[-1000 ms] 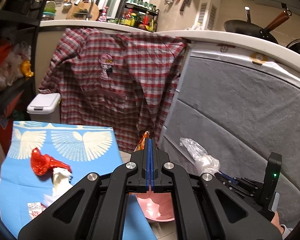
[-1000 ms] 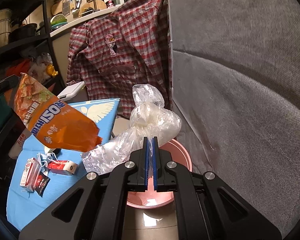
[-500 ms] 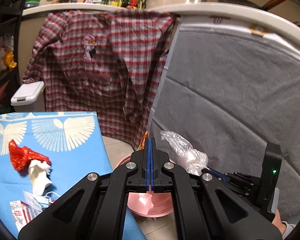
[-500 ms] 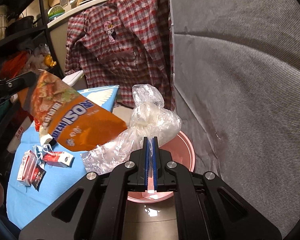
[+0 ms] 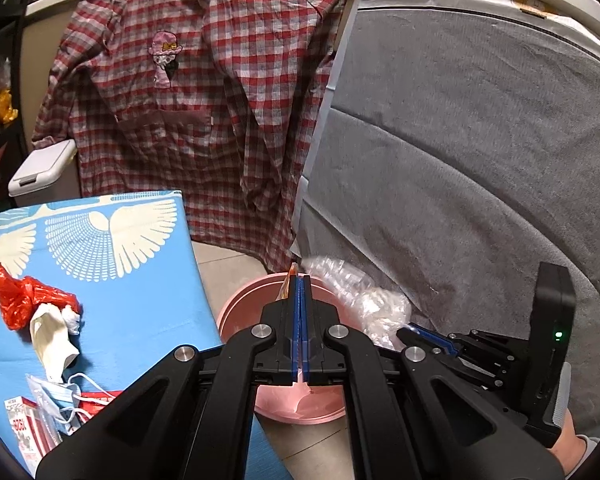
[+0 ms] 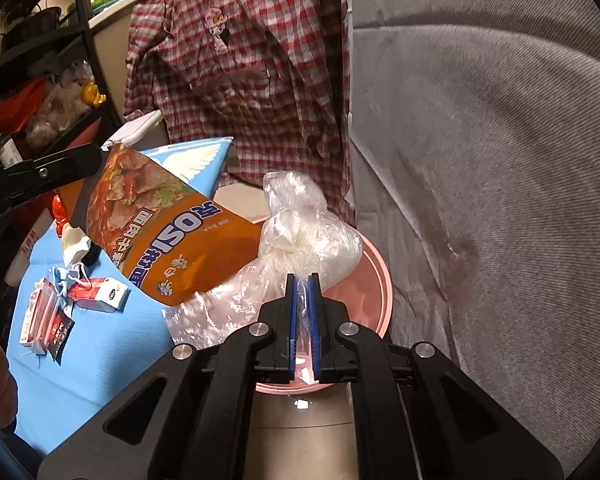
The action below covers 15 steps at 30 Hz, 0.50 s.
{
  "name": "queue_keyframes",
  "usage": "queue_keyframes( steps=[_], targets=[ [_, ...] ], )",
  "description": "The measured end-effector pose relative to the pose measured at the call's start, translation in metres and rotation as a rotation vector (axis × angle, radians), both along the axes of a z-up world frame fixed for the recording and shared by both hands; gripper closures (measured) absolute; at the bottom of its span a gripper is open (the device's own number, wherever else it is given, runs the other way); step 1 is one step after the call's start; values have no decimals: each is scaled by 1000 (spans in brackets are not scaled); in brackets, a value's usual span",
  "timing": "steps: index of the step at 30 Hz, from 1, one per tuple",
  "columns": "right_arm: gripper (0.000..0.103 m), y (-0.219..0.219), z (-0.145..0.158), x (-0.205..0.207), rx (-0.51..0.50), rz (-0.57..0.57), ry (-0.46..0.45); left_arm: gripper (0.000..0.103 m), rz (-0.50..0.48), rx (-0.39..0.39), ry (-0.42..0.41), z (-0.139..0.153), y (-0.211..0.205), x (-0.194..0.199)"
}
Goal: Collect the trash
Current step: 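Open both grippers to drop the bags into the pink bucket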
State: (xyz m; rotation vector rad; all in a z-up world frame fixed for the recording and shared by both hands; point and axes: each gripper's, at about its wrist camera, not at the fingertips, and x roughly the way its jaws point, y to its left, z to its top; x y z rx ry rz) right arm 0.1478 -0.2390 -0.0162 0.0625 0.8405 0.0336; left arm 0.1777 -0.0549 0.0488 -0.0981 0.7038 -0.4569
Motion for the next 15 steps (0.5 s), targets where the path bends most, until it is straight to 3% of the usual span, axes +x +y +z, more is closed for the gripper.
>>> queue_keyframes(
  steps=[2,3,6,15],
  targets=[
    [84,1,-2,2,1,-3,5,81,8,-3,4,-1,2,2],
    [80,2,-1,2,-3,-3,4,78,14,-5,3,0,3,2],
    [74,4,0,1,-12,-1,-2,78,16,-18,7,1,6,1],
    [74,5,13,-3,-12,-11,-55,78,11,-2,-11,5,11,-8]
  ],
)
